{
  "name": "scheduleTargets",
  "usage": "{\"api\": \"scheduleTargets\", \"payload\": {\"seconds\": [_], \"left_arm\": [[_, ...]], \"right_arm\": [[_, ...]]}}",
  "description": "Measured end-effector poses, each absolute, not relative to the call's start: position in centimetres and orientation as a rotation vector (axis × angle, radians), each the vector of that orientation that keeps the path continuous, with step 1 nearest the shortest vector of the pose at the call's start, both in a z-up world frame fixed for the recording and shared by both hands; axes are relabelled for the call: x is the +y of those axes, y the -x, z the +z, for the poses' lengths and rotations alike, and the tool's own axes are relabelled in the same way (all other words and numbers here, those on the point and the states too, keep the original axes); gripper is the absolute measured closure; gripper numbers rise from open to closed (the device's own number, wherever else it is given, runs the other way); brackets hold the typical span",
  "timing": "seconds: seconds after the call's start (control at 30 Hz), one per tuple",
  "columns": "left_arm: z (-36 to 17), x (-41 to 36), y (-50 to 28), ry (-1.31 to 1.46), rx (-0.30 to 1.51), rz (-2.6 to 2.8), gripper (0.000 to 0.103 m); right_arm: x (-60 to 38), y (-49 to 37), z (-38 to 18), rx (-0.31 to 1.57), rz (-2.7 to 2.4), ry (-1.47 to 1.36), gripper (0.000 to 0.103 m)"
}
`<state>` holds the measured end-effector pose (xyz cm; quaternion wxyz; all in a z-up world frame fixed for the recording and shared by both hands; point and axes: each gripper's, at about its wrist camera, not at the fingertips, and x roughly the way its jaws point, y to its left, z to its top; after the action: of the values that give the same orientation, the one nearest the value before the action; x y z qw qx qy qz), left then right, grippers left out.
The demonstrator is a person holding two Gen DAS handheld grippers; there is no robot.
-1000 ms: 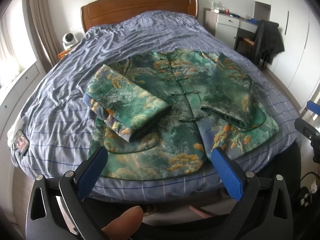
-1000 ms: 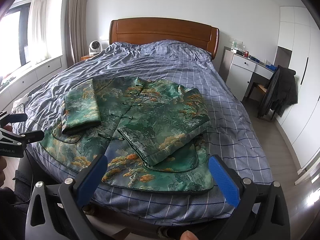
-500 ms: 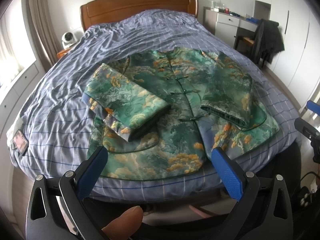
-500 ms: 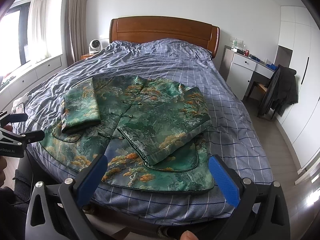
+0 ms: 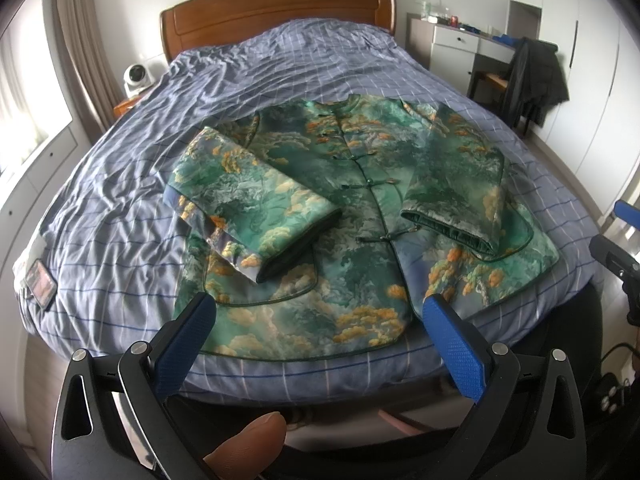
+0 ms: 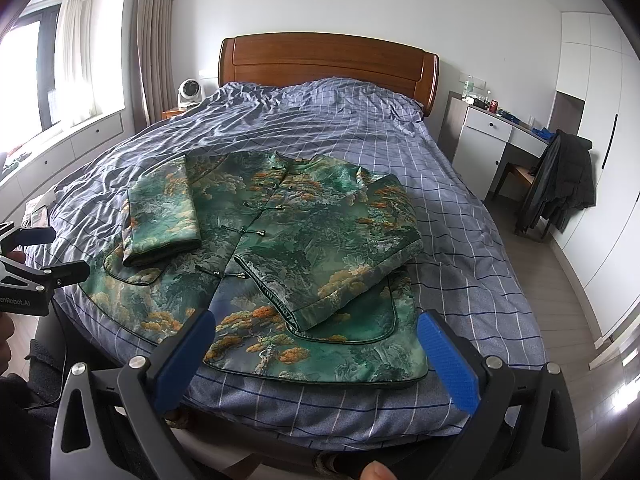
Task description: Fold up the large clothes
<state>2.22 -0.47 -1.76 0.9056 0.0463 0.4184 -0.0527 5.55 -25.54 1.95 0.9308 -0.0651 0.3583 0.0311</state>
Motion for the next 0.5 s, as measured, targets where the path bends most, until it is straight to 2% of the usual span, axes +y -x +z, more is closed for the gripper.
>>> {"api": "scheduleTargets", "payload": {"seconds": [0.5], "left_arm": [[-1.72,-0.42,-2.27,-0.096,0.864,-0.110,0.000]], "right_arm": [[-25.58,-5.59,1.97,0.735,0.064,0.133,0.000]]}}
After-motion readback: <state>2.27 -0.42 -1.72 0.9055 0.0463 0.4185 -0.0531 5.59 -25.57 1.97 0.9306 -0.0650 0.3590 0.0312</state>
